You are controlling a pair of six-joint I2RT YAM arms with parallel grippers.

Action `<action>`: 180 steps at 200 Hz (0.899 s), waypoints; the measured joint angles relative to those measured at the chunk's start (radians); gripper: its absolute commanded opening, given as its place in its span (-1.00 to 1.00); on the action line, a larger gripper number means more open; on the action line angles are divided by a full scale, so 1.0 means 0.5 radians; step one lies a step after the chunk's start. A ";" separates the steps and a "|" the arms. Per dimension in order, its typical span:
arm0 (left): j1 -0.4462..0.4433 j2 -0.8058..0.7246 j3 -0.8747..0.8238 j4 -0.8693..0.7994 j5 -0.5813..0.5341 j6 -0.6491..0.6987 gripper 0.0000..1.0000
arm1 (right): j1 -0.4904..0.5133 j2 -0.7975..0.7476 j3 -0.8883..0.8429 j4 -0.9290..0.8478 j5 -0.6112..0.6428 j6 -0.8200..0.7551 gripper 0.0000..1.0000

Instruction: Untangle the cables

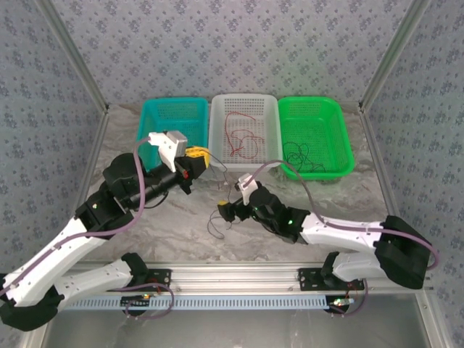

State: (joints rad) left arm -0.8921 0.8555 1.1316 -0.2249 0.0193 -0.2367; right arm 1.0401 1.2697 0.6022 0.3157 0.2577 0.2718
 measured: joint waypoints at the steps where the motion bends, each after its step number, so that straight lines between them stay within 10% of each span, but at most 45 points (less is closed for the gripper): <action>1: 0.000 0.001 0.000 0.002 0.001 -0.002 -1.00 | 0.001 0.004 0.002 0.003 0.001 0.000 1.00; 180: 0.000 0.021 0.478 0.150 0.266 -0.106 -0.98 | -0.109 0.574 0.394 -0.117 0.490 0.304 -0.08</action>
State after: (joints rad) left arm -0.8921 0.8658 1.3708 -0.1501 0.1524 -0.2897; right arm 0.9855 1.5566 0.7994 0.2569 0.5026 0.4240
